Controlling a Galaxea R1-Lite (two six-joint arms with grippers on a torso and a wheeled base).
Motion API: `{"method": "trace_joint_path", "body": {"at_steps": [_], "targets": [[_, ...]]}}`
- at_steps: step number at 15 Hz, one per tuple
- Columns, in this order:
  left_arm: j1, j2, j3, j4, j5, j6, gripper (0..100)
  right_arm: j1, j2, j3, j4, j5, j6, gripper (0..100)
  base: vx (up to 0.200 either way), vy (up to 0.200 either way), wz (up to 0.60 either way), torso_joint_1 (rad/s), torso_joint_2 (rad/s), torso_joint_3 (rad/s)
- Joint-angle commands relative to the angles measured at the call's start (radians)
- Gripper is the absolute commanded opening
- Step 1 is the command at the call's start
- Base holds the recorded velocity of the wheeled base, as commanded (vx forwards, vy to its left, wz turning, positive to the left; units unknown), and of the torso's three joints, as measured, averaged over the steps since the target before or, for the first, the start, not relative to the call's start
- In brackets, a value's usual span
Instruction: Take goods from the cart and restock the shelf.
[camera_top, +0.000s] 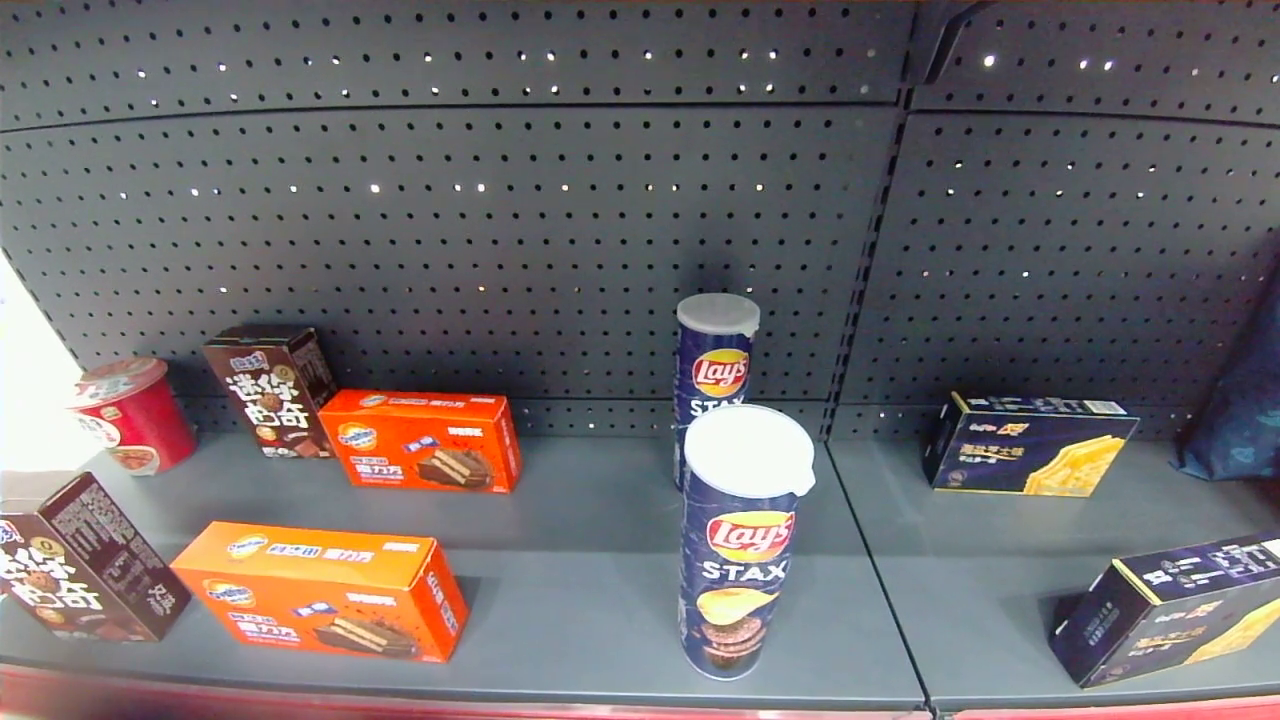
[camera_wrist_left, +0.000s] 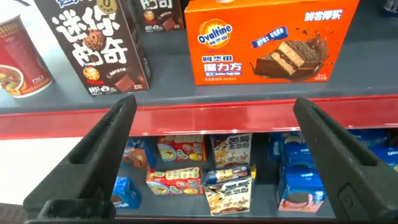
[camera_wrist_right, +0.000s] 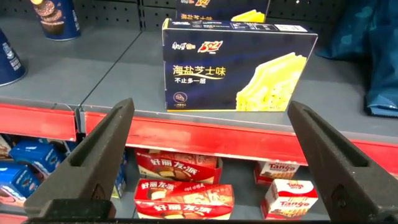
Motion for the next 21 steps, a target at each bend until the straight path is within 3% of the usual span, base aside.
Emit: {"method": "trace_joint_path", "body": {"at_steps": [1, 8, 11, 21], "targets": [[0.001, -0.001, 0.0, 0.0, 0.002, -0.005, 100, 0.001, 0.002, 0.0, 0.001, 0.0, 0.001, 100, 0.0, -0.2, 0.0, 0.002, 0.0, 0.002], [0.001, -0.001, 0.0, 0.0, 0.001, -0.018, 100, 0.001, 0.002, 0.0, -0.001, 0.017, 0.002, 100, 0.0, 0.0, 0.0, 0.0, 0.0, 0.0], [0.001, -0.001, 0.0, 0.002, 0.001, -0.041, 100, 0.001, 0.002, 0.0, -0.001, 0.019, 0.002, 100, 0.0, 0.0, 0.0, 0.0, 0.0, 0.0], [0.001, -0.001, 0.0, 0.002, -0.001, -0.041, 100, 0.001, 0.002, 0.0, -0.001, 0.02, 0.002, 100, 0.0, 0.0, 0.0, 0.0, 0.0, 0.0]]}}
